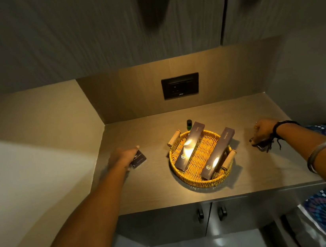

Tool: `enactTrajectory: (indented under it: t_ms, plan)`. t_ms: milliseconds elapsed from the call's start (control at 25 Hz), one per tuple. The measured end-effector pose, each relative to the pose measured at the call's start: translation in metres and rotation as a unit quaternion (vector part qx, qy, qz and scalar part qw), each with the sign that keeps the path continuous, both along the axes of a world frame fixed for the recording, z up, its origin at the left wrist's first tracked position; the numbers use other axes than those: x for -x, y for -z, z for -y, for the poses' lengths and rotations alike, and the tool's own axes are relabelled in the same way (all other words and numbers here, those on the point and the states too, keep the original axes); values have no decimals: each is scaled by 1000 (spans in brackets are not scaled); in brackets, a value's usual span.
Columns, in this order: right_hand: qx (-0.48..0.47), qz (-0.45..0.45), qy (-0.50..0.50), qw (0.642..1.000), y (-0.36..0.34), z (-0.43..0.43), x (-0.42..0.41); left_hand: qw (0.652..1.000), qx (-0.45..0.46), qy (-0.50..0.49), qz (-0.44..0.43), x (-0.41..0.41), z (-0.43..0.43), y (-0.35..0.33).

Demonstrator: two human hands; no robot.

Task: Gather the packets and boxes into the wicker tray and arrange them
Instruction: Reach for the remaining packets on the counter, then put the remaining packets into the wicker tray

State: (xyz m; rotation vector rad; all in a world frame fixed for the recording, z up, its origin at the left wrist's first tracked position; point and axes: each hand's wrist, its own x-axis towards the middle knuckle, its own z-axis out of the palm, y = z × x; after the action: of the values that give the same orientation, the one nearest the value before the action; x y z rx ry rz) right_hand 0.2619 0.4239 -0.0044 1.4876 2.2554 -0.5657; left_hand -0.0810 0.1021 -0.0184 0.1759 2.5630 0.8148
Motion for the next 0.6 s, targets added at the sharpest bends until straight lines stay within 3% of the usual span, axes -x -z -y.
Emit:
enactTrajectory:
  t_ms: [160, 320, 520, 600]
  plan:
    - [15, 2, 29, 999, -2, -2, 6, 989, 121, 74, -38, -6, -28, -5]
    - [43, -27, 81, 995, -6, -2, 3, 978, 168, 105, -61, -7, -37, -19]
    - [-11, -184, 137, 973, -32, 1, 11, 951, 95, 163, -246, -47, -51, -67]
    - [-49, -238, 130, 961, -52, 11, 25, 938, 45, 235, -252, -83, -65, -75]
